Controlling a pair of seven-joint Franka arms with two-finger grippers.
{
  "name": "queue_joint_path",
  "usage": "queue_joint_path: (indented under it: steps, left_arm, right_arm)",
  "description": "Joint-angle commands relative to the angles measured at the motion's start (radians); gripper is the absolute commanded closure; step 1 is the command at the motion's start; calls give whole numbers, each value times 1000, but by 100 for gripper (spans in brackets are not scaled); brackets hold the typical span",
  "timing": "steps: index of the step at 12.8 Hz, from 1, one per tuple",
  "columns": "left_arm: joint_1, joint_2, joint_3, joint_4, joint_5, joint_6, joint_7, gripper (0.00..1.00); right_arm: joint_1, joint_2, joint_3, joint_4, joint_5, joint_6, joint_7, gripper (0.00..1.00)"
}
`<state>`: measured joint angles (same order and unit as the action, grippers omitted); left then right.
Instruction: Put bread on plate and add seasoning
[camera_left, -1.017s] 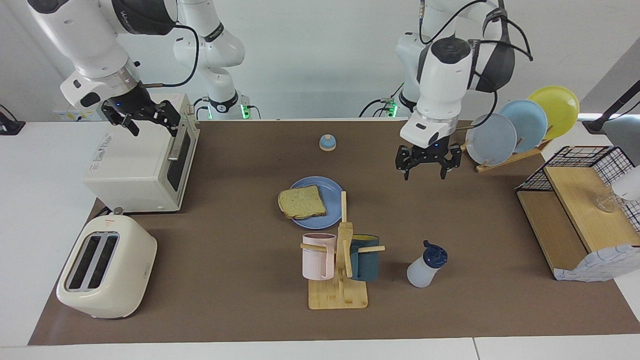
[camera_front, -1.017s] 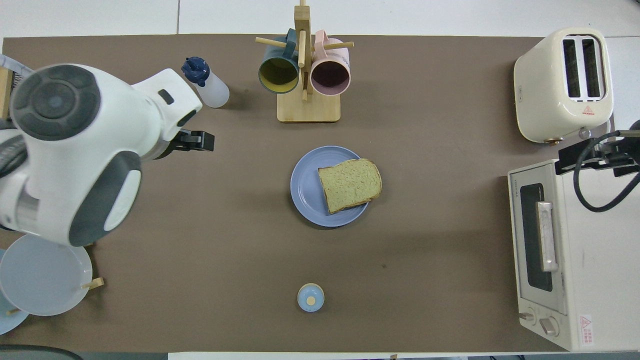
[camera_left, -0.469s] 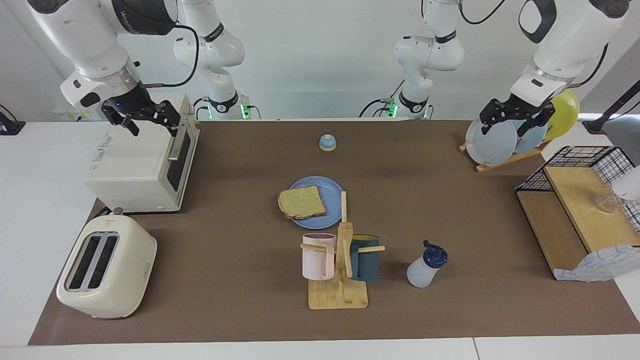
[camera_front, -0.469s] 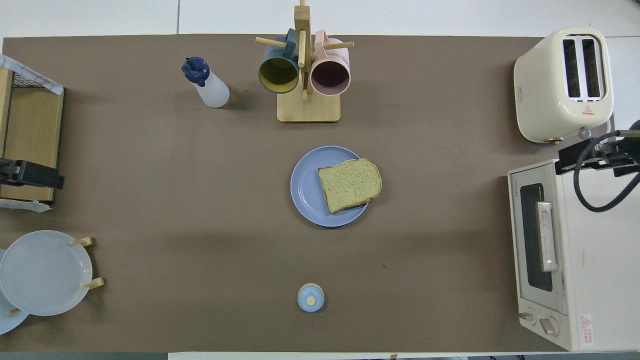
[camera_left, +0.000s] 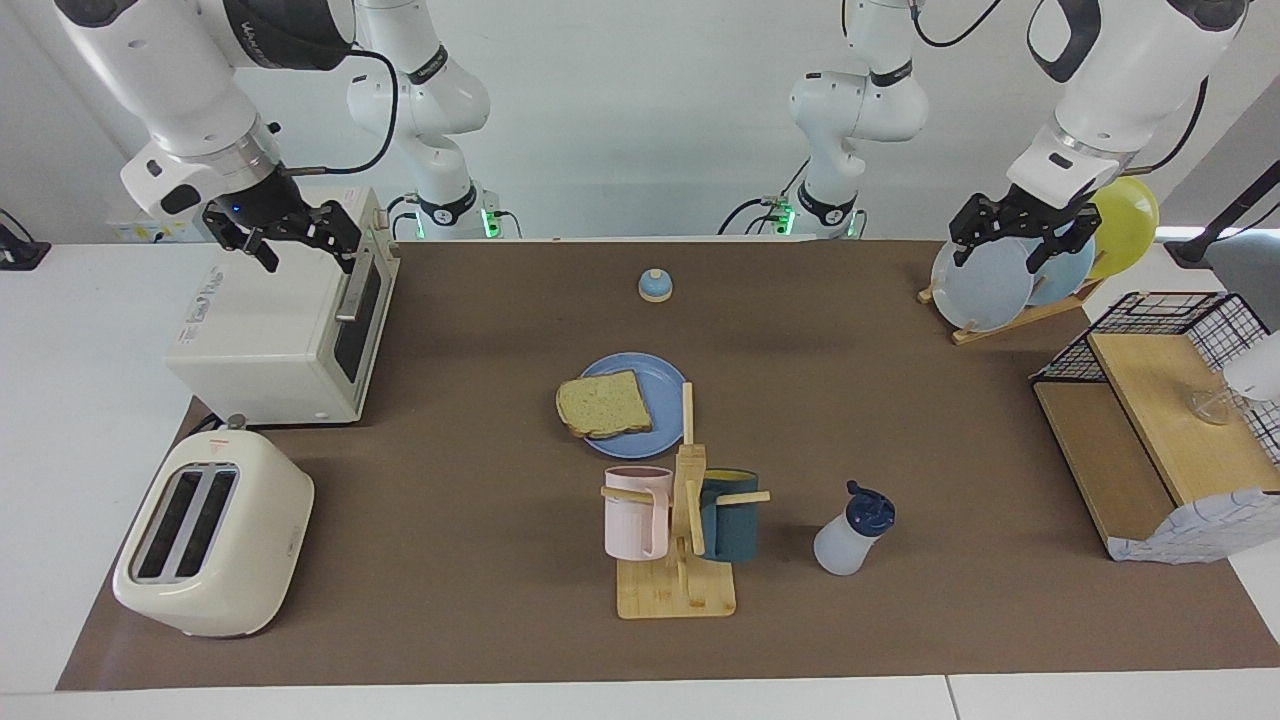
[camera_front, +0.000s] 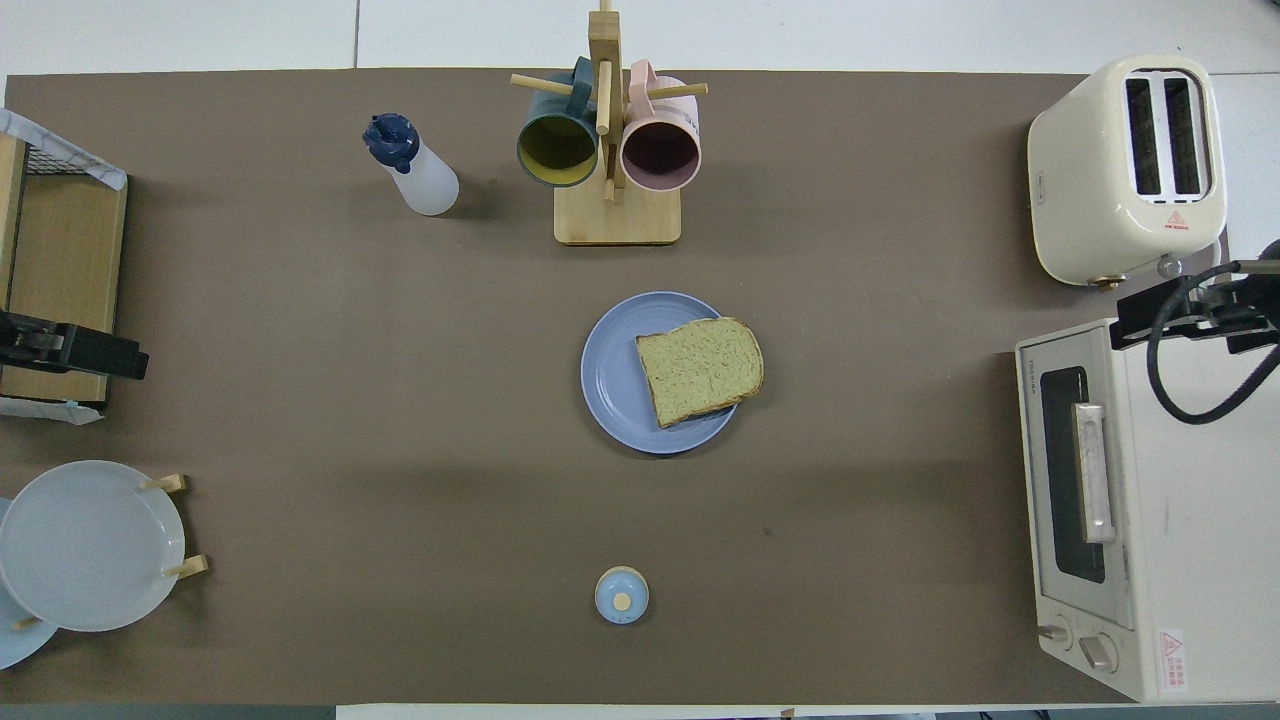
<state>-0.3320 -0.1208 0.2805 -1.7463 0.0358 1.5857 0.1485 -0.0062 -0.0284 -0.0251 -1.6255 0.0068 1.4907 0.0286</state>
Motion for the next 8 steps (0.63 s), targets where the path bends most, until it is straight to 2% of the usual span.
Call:
queue_joint_path:
  steps: [1, 2, 3, 4, 5, 6, 7, 8]
  left_arm:
    - [62, 3, -26, 42, -8, -19, -7, 0]
    - [171, 24, -129, 88, -16, -53, -7, 0]
    - [232, 68, -202, 153, -17, -116, -7, 0]
    - [238, 102, -205, 219, -16, -166, -7, 0]
    - [238, 111, -205, 238, -16, -176, -7, 0]
    - [243, 98, -214, 231, -14, -170, -7, 0]
    - [246, 90, -218, 187, -14, -152, 6, 0]
    - [246, 52, -218, 126, -13, -94, 6, 0]
  right_arm:
    - [-9, -11, 5, -11, 15, 3, -7, 0]
    - [-9, -11, 5, -11, 15, 2, -7, 0]
    - [-9, -11, 5, -11, 15, 2, -7, 0]
    - [-9, -11, 5, -11, 15, 2, -7, 0]
    - [-9, -11, 5, -11, 15, 2, -7, 0]
    - [-9, -11, 5, -11, 15, 2, -7, 0]
    - [-9, -11, 5, -11, 15, 2, -7, 0]
    - [-9, -11, 5, -11, 15, 3, -7, 0]
